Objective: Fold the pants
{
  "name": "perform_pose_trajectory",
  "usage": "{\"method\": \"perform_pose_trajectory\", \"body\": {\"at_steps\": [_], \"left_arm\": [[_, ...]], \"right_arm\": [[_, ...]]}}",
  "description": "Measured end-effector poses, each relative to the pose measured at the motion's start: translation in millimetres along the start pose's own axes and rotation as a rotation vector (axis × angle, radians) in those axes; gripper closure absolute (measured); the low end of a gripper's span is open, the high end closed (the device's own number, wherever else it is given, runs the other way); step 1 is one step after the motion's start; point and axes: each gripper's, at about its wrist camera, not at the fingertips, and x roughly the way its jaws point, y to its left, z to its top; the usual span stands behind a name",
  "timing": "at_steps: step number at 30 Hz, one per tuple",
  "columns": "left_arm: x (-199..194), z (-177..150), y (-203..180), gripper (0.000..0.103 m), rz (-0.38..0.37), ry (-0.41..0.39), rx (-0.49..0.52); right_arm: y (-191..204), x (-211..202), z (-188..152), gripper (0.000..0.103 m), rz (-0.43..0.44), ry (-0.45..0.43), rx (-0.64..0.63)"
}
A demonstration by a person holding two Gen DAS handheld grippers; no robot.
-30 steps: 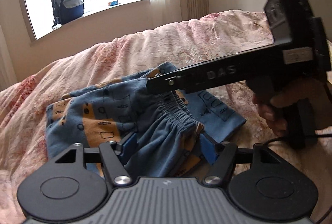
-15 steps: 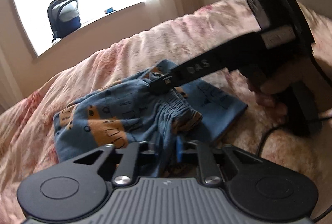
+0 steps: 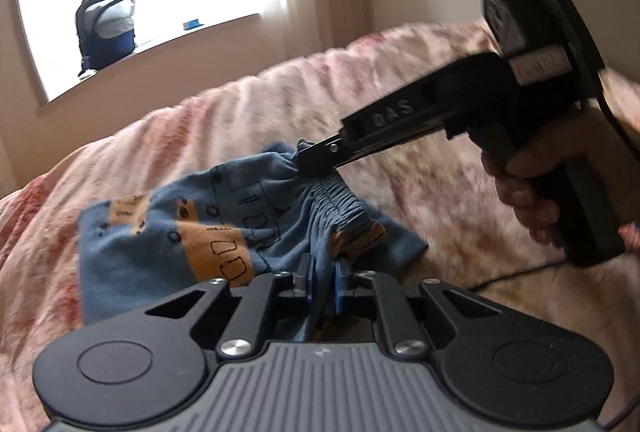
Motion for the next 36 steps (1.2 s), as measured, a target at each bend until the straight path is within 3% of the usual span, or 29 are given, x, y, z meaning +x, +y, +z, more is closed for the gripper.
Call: {"method": "perform_pose_trajectory", "body": {"at_steps": [3,5,6,8,10,12,13,14,15,17,20,23,25,27,29,32,36], "left_arm": [[4.8,-4.5,2.1,0.091,-0.012,0.006,-0.038],[0.4,-2.8,7.7,0.085,-0.032,-0.008,-0.076],[-3.7,-2.6,11.0,0.078,-0.04,-0.021,-0.092],[-12.6,-3.1,17.1,0.04,-0.047,-0.042,-0.123],[-27.9,-8.0,23.9,0.032,-0.029,-0.083,-0.165],[-41.1,-13.0,35.5,0.027,0.01,-0.103,-0.224],[-46.2,-14.2,43.3,0.019,0.039,-0.111,-0.265],[-51.8,-17.5,52.0,0.011,0.083,-0.123,-0.321],[-56.3,-20.3,60.8,0.009,0.129,-0.132,-0.378],[-59.5,-26.6,77.1,0.005,0.206,-0.123,-0.483],[-53.3,-38.4,95.5,0.004,0.301,-0.065,-0.578],[-38.3,-51.9,98.1,0.004,0.354,0.05,-0.54],[-31.3,-63.0,97.4,0.0,0.364,0.088,-0.518],[-34.1,-77.6,102.0,0.0,0.329,0.081,-0.567],[-36.2,-85.3,109.9,0.0,0.286,0.077,-0.63],[-47.3,-87.2,118.2,0.0,0.249,0.067,-0.64],[-56.0,-60.1,132.3,0.0,0.263,-0.044,-0.583]], "right_arm": [[-7.5,7.2,-9.5,0.087,-0.038,0.024,0.022],[-6.1,5.7,-10.2,0.087,-0.042,0.02,0.011],[-4.3,4.1,-9.6,0.087,-0.042,0.017,0.0],[-2.0,2.5,-9.8,0.086,-0.047,0.015,-0.018],[-0.6,2.2,-10.6,0.081,-0.061,0.02,-0.021],[1.7,1.0,-9.0,0.071,-0.082,0.014,-0.026],[7.8,2.1,-8.3,0.065,-0.103,0.004,-0.034],[9.2,0.0,-8.0,0.048,-0.124,-0.007,-0.046],[11.8,-1.4,-8.0,0.023,-0.149,-0.018,-0.06],[15.8,-2.8,-9.2,0.001,-0.174,-0.046,-0.082],[26.3,2.0,-13.5,0.001,-0.198,-0.04,-0.144],[36.5,11.1,-19.6,0.001,-0.214,0.018,-0.25],[37.9,18.3,-23.8,0.001,-0.213,0.113,-0.354],[35.6,21.0,-27.0,0.001,-0.171,0.154,-0.483],[25.5,14.4,-22.2,0.001,-0.154,0.148,-0.523],[9.1,1.0,-10.2,0.001,-0.154,0.124,-0.471],[9.6,-13.8,-4.2,0.001,-0.194,-0.044,-0.406]]}}
